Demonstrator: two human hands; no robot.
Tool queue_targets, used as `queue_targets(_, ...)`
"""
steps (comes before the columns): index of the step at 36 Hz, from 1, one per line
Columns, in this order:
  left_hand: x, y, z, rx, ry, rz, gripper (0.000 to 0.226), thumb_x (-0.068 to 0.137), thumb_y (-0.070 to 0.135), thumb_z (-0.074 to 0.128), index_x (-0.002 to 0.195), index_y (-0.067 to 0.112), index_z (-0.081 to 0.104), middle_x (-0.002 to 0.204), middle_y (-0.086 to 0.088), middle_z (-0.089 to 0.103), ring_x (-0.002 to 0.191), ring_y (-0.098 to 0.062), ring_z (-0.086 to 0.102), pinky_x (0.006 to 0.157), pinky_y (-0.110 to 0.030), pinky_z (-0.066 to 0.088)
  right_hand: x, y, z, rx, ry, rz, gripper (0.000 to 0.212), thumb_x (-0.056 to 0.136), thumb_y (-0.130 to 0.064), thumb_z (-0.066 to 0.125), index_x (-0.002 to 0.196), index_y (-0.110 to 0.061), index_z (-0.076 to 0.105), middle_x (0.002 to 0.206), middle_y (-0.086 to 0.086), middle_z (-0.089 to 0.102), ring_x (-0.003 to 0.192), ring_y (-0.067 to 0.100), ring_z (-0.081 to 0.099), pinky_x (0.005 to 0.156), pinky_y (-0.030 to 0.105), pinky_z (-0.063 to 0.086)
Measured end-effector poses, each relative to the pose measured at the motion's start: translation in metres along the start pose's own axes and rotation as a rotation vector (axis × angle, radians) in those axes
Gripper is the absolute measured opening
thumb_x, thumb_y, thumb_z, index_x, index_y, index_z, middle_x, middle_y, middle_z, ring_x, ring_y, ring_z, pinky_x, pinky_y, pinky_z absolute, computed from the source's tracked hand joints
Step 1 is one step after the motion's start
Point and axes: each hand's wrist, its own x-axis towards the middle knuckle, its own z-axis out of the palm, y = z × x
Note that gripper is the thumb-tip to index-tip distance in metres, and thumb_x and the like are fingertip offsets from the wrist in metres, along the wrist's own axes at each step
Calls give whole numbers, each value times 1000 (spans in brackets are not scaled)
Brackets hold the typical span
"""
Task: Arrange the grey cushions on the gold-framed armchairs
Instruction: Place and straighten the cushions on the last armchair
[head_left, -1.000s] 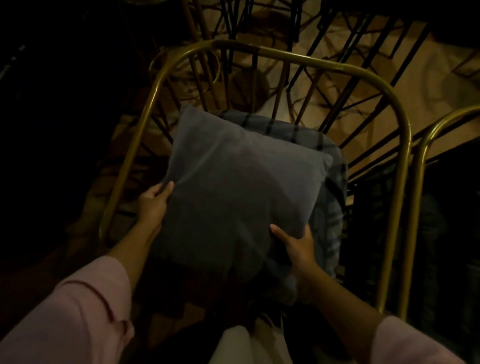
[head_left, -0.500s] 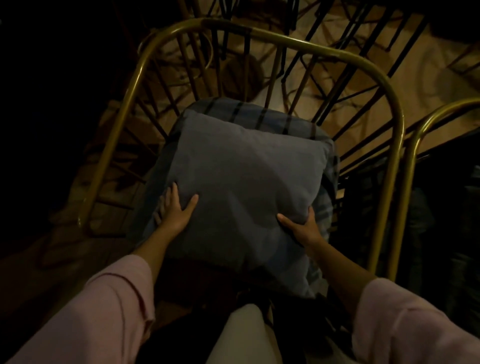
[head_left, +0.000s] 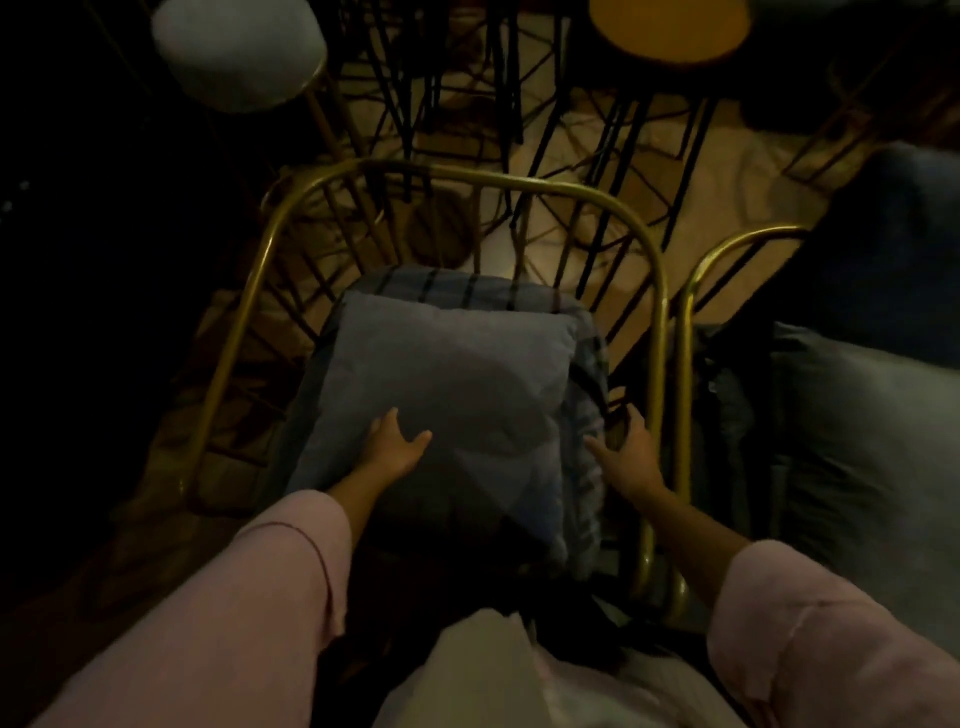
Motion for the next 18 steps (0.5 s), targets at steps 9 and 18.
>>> queue_targets(9, -71, 181, 74, 121, -226, 407, 68, 94, 28, 60, 147, 1, 29, 153, -23, 29, 142, -37, 30, 114, -38, 30, -26, 43, -190, 16, 485, -90, 57, 86, -7, 71, 136, 5, 48, 131, 16, 57, 123, 30, 53, 106, 34, 37)
queue_targets(18, -144, 304, 222, -11, -317, 486, 55, 91, 29, 64, 139, 9, 46, 142, -15, 51, 128, -31, 50, 106, -37, 44, -54, 170, -356, 64, 740, 138, 48, 90, -15, 64, 134, -4, 53, 136, 20, 57, 126, 38, 52, 107, 48, 41)
